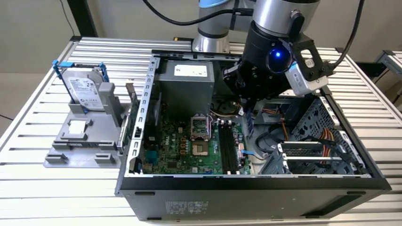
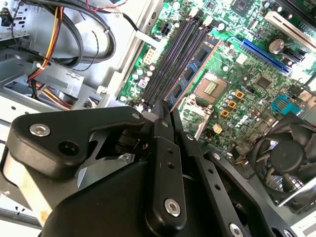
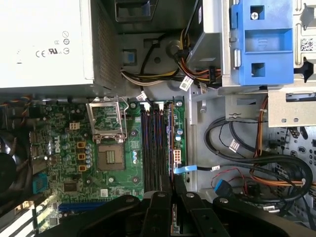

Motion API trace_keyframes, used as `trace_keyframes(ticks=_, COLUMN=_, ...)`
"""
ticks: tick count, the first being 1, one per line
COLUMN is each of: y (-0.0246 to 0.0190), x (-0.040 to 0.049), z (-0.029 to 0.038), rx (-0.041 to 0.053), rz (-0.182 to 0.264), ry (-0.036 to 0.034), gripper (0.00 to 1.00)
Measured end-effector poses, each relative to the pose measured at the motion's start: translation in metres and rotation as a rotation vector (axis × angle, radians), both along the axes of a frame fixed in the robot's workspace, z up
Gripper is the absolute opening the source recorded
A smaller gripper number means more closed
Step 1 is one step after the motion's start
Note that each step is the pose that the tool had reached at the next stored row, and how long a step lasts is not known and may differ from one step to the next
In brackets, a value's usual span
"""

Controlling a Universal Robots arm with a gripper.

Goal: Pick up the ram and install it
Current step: 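Insert the ram into the slot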

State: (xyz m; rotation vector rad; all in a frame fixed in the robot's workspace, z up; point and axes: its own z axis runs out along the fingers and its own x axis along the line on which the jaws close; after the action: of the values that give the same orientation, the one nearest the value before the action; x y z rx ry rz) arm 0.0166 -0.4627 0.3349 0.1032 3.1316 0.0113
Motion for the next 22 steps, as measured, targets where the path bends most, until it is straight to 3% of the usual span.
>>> trace_keyframes(ticks=22, y=0.003, x=0.0, z=-0.0099, rx=-0.0001, rz=0.0, ry=0.0, gripper=0.0)
